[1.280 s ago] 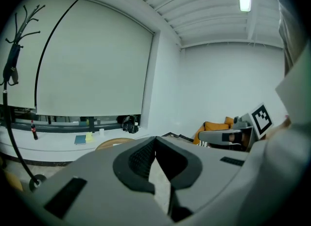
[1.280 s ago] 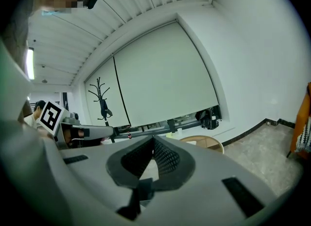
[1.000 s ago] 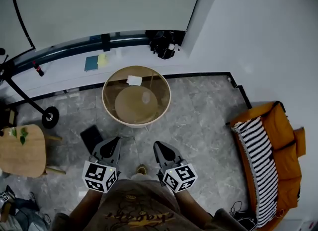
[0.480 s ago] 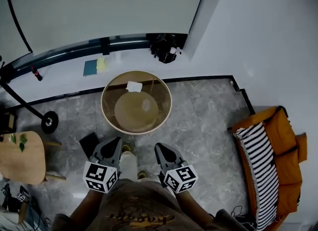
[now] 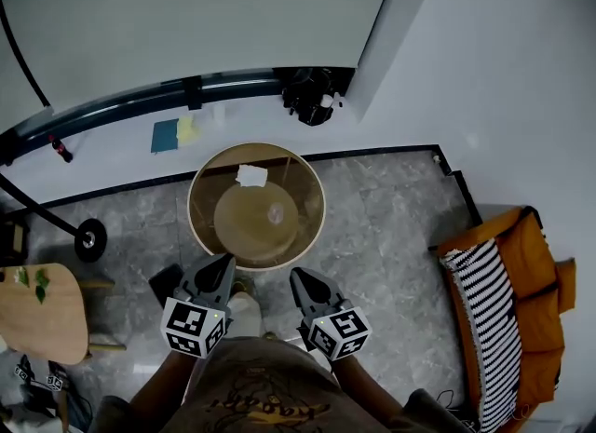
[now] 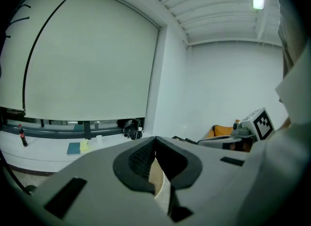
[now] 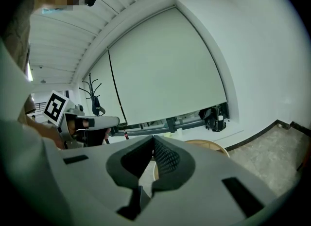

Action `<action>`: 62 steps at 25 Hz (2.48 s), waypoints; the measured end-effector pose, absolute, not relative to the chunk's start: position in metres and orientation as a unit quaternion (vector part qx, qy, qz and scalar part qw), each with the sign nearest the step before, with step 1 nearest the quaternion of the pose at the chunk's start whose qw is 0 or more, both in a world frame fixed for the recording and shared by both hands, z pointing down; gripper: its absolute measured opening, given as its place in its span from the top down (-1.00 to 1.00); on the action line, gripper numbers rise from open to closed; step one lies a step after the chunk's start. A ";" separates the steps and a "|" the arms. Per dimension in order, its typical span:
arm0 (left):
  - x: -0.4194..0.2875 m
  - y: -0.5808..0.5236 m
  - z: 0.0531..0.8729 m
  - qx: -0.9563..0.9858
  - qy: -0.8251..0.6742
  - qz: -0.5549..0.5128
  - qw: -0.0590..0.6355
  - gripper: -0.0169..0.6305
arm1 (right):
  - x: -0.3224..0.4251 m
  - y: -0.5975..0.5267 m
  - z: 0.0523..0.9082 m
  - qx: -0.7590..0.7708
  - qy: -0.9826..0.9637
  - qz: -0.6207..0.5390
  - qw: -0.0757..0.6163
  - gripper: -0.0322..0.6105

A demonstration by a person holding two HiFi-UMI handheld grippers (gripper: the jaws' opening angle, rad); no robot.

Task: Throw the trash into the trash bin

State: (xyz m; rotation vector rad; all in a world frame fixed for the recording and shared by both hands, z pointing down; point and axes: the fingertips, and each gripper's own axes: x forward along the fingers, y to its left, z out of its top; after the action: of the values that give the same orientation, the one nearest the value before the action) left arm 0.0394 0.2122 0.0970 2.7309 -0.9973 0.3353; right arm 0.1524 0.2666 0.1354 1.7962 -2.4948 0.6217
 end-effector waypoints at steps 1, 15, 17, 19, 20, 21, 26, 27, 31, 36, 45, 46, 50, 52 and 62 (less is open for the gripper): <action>0.040 0.203 0.098 0.928 -0.336 0.116 0.108 0.89 | 0.152 0.258 0.136 0.572 -0.796 0.200 0.004 0.85; 0.057 0.073 0.098 0.939 -0.307 0.115 0.105 0.89 | 0.172 0.135 0.128 0.604 -0.773 0.195 0.003 0.85; 0.060 0.059 0.096 0.941 -0.300 0.117 0.103 0.89 | 0.174 0.124 0.125 0.610 -0.769 0.194 0.001 0.85; 0.064 0.047 0.093 0.943 -0.294 0.117 0.099 0.89 | 0.178 0.115 0.124 0.615 -0.764 0.196 -0.001 0.85; 0.067 0.041 0.091 0.944 -0.292 0.117 0.097 0.89 | 0.180 0.110 0.124 0.617 -0.762 0.197 -0.002 0.85; 0.069 0.036 0.089 0.945 -0.290 0.116 0.096 0.89 | 0.182 0.105 0.124 0.618 -0.760 0.198 -0.003 0.85; 0.083 0.018 0.086 0.945 -0.289 0.116 0.098 0.89 | 0.192 0.083 0.118 0.617 -0.763 0.192 0.001 0.85; 0.086 0.016 0.087 0.944 -0.291 0.116 0.098 0.89 | 0.195 0.079 0.117 0.614 -0.766 0.190 0.002 0.85; 0.099 0.006 0.092 0.941 -0.300 0.124 0.095 0.89 | 0.206 0.063 0.114 0.604 -0.774 0.190 0.006 0.85; 0.113 -0.004 0.110 0.938 -0.303 0.137 0.099 0.89 | 0.222 0.048 0.128 0.596 -0.780 0.193 0.018 0.85; 0.132 -0.032 0.162 0.924 -0.322 0.128 0.162 0.89 | 0.244 0.019 0.172 0.593 -0.774 0.219 0.030 0.85; 0.134 -0.035 0.170 0.923 -0.323 0.130 0.164 0.89 | 0.245 0.017 0.179 0.591 -0.774 0.222 0.031 0.85; 0.139 -0.043 0.206 0.919 -0.329 0.144 0.162 0.89 | 0.251 0.008 0.208 0.589 -0.774 0.230 0.032 0.85; 0.141 -0.047 0.225 0.916 -0.336 0.151 0.161 0.89 | 0.255 0.006 0.225 0.588 -0.775 0.230 0.039 0.85; 0.157 -0.051 0.339 0.916 -0.331 0.173 0.146 0.89 | 0.271 -0.003 0.327 0.589 -0.770 0.236 0.069 0.85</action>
State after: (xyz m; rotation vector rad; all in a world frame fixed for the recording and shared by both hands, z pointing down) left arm 0.1572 -0.0506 0.3387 2.6390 -0.9529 0.4974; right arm 0.2714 -0.0031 0.3270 1.7745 -2.3180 0.7092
